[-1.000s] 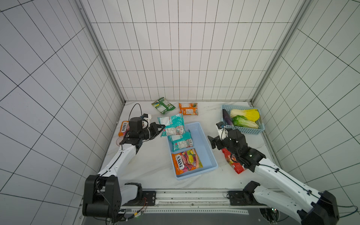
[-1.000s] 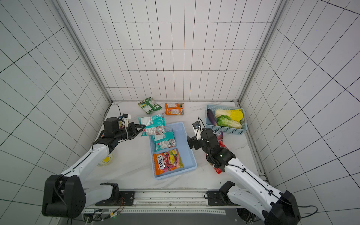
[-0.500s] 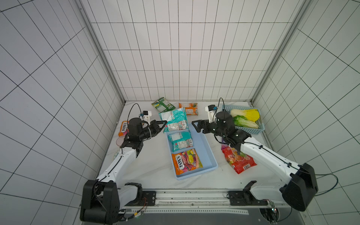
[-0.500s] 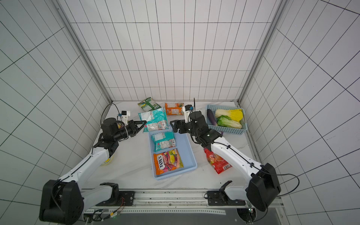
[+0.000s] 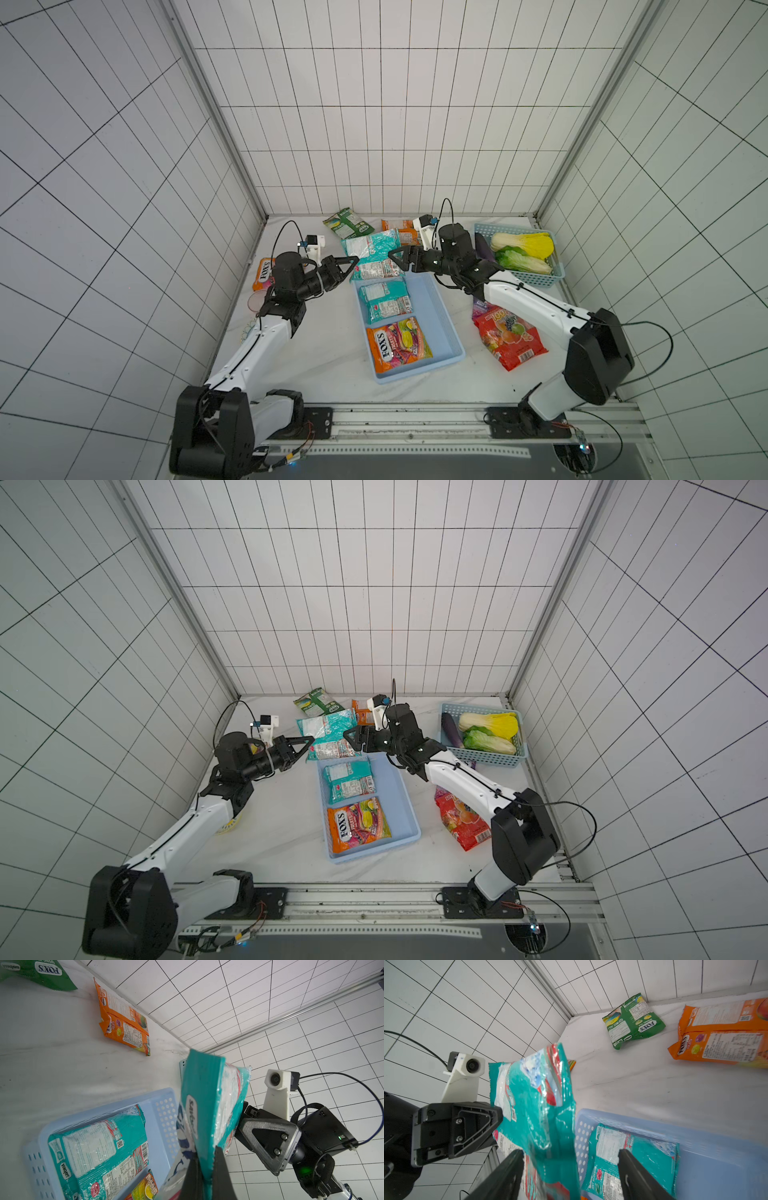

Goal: Put the candies in the basket
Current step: Place the candy in the basket.

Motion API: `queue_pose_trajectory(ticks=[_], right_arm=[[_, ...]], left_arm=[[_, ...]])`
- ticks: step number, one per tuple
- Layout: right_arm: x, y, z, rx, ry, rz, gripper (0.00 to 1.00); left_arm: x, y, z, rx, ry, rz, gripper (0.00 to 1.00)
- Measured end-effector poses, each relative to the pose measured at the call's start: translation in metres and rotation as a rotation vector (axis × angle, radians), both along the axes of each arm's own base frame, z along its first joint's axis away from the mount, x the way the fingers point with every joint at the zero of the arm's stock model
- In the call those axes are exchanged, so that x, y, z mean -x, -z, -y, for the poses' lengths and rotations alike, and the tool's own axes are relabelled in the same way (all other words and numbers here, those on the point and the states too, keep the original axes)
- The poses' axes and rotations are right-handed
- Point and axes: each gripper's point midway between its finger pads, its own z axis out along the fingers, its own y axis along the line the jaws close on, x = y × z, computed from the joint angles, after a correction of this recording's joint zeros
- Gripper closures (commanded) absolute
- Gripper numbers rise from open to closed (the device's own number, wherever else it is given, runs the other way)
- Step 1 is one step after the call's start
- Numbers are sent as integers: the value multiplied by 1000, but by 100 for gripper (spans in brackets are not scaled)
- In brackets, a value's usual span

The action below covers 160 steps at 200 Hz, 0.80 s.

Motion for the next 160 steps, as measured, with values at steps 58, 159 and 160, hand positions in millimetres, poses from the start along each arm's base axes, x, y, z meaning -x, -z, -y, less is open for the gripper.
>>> queue_pose_trajectory(ticks=[58, 159, 160], right_arm=[[5, -5, -15, -32, -90, -6, 100], [72, -18, 35, -27, -224, -98, 100], [72, -18, 36, -27, -225, -99, 100]], left_arm=[[2, 3, -1, -8, -4, 10, 70], [-15, 5, -64, -290, -198, 112, 17], [-15, 5, -65, -296, -200, 115, 17]])
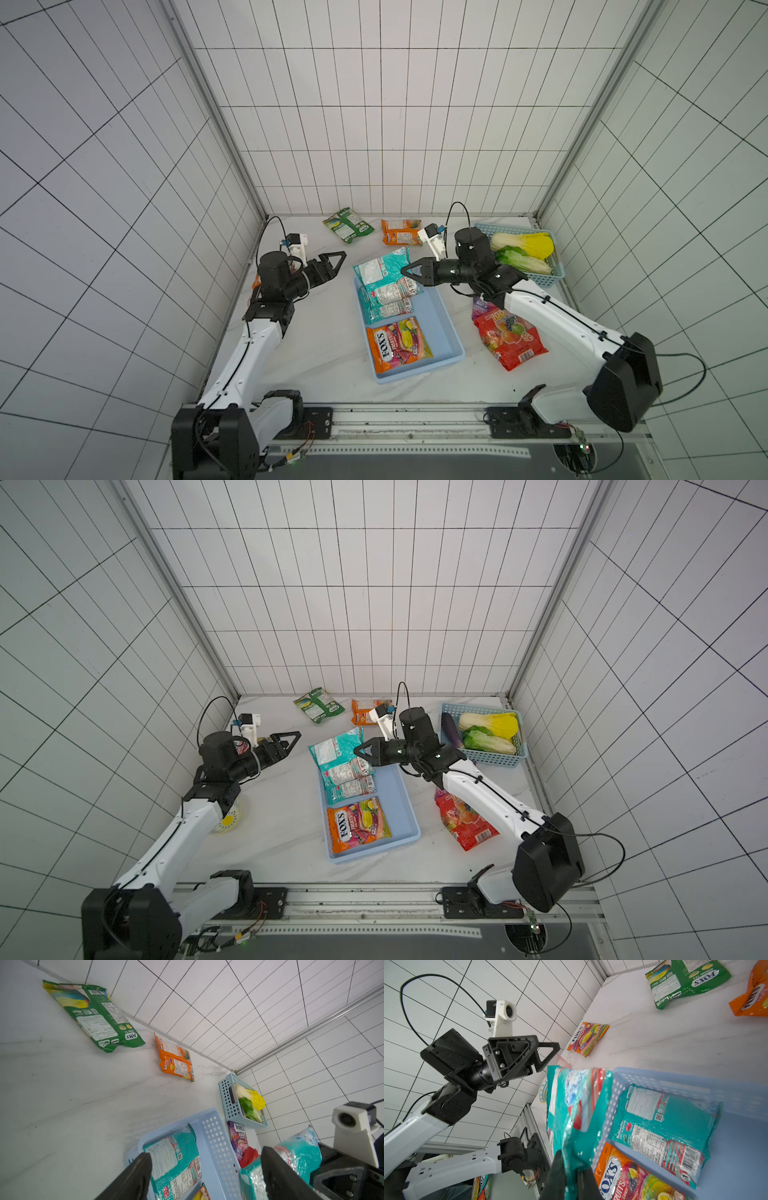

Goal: Put the candies in the basket
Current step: Place the candy in the basket.

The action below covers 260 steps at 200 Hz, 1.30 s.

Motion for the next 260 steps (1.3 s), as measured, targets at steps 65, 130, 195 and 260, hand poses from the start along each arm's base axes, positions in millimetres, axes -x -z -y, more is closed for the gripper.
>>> queue_pose_trajectory(ticks=[65, 130, 195, 260], right_arm=[[19, 68, 28, 59, 4, -275, 100], [33, 133, 20, 162, -8, -490, 100], [67, 150, 11, 255, -85, -528, 94], [88, 149, 1, 417, -154, -424, 55]], left_arm=[[-11, 2, -42, -223, -158, 0, 10], [-11, 15, -73, -380, -292, -57, 7], [-12, 13, -73, -402, -301, -59, 7], [-12, 16, -71, -402, -292, -65, 7]])
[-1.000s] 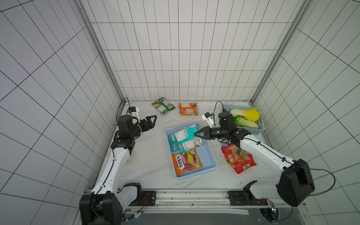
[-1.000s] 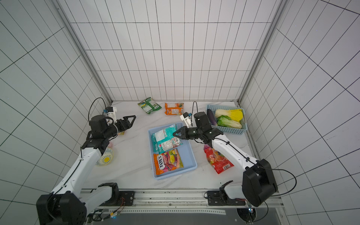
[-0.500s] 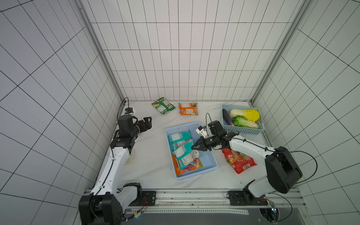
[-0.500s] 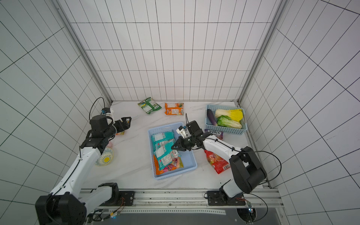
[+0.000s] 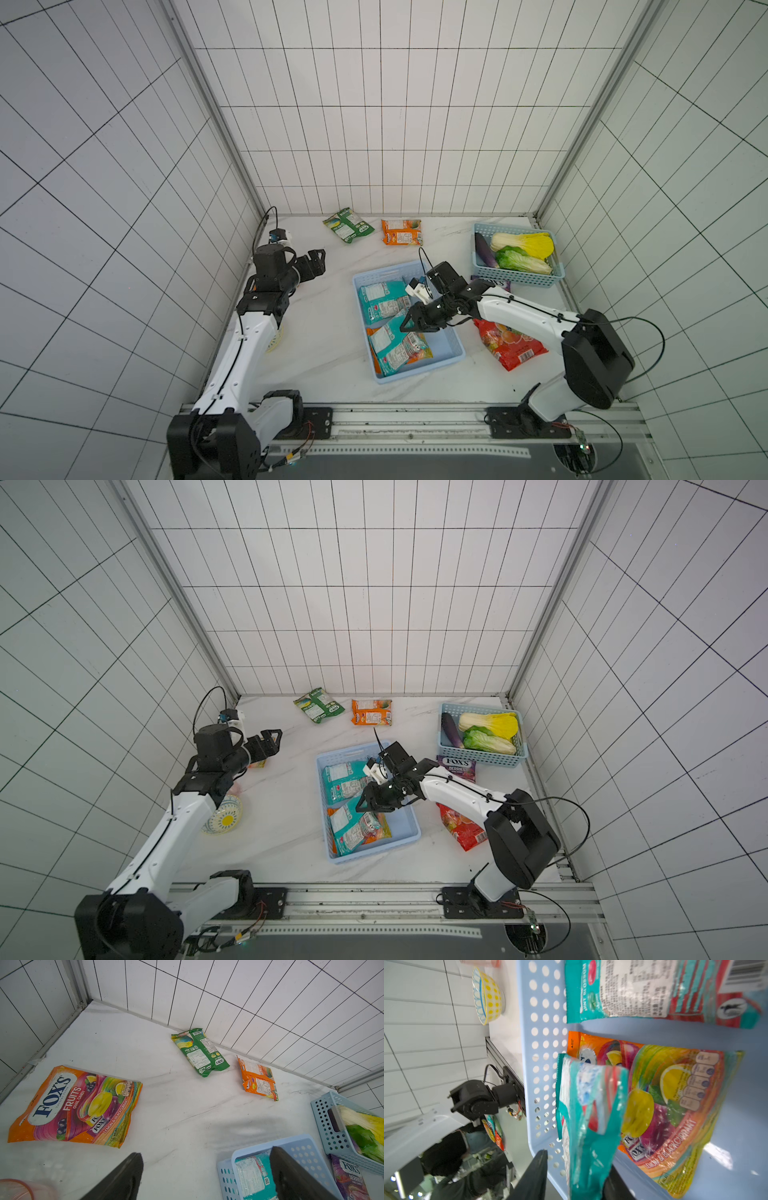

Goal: Put the candies in the basket
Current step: Place the candy in the basket.

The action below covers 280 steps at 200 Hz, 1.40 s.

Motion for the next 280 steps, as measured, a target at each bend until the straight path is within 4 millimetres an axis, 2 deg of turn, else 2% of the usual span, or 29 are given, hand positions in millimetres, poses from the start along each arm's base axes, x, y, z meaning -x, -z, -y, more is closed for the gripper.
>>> queue_pose_trajectory(ticks=[20, 67, 87, 113, 117, 127, 165, 206, 230, 258, 280], right_arm=[[6, -1, 0, 29, -35, 40, 53], [21, 16, 21, 155, -86, 47, 46], [25, 21, 29, 195, -105, 51, 40], [22, 28, 42, 263, -96, 68, 38], [20, 29, 44, 273, -91, 71, 34], [17, 31, 49, 299, -80, 85, 32], [-8, 24, 67, 361, 3, 156, 32], [-62, -12, 82, 365, 146, 260, 34], [-91, -25, 103, 406, 233, 312, 36], [-111, -13, 130, 508, 291, 309, 40], [-117, 8, 135, 563, 295, 270, 43]], left_arm=[[0, 0, 0, 0, 0, 0, 7], [0, 1, 0, 3, -1, -2, 7], [-1, 0, 1, 7, 3, 1, 7], [-1, 0, -1, 7, -1, 3, 7], [-1, 0, -1, 7, -2, 3, 7], [-1, -1, -2, 7, -3, 4, 7], [-1, -1, -2, 7, -4, 5, 7], [-1, -1, -2, 9, 0, 6, 6], [-1, -1, -3, 1, -5, 7, 6], [-1, -2, -4, -7, -3, 10, 5], [-1, -2, -5, -17, -4, 12, 5]])
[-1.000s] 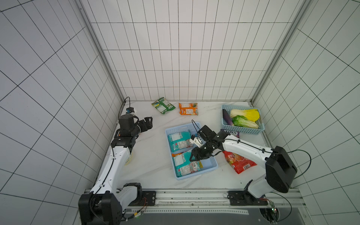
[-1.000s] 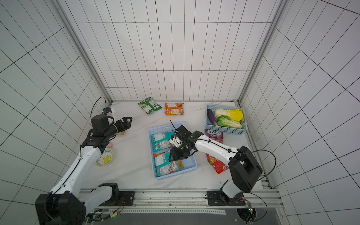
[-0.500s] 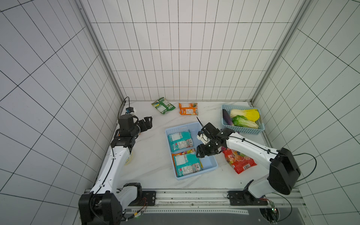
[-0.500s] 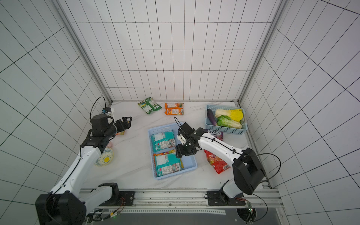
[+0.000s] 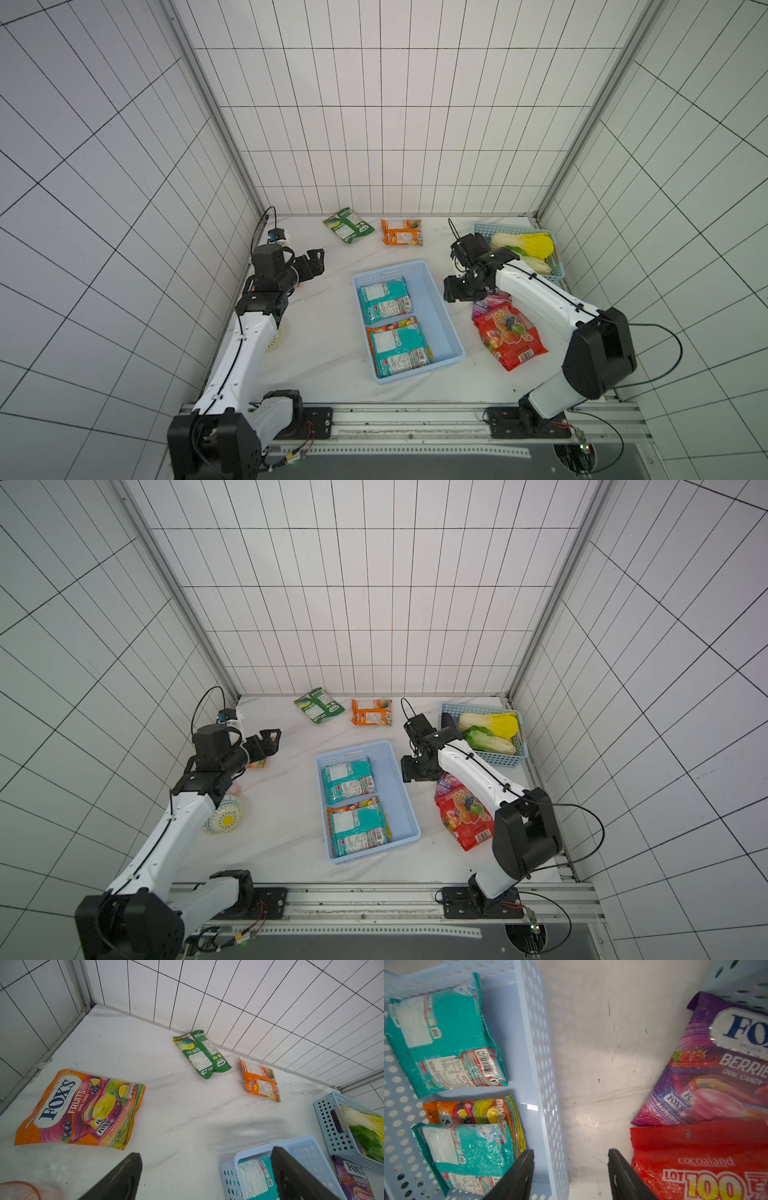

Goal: Put the candies in the basket
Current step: Place the candy in the basket, then adjust the basket at the center of the board.

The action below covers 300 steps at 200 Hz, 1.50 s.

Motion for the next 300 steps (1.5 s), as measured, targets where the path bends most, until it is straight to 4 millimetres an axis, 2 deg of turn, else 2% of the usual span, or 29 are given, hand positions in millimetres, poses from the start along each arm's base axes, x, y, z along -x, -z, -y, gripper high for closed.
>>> queue_pose_trajectory(ticks=[34, 58, 78, 96, 123, 145, 162, 300], right_arm=[[-2, 21, -3, 20, 3, -51, 44], [-5, 23, -9, 2, 0, -56, 44], [-10, 27, -13, 0, 2, -59, 49], [-13, 30, -16, -7, 9, -58, 59], [-15, 30, -24, -39, 17, -62, 86], [-17, 28, -29, -58, 30, -56, 97], [-19, 27, -30, -66, 44, -47, 100], [-48, 25, -40, -113, 111, 3, 100]], left_arm=[[1, -2, -1, -12, 2, 5, 2], [2, -4, 1, -20, 14, 13, 2], [3, -5, 2, -23, 25, 15, 2], [3, -8, 3, -28, 29, 20, 1], [4, -9, 3, -34, 36, 23, 2], [4, -9, 4, -34, 42, 23, 2], [4, -9, 6, -34, 49, 25, 2], [4, -10, 12, -36, 70, 25, 2]])
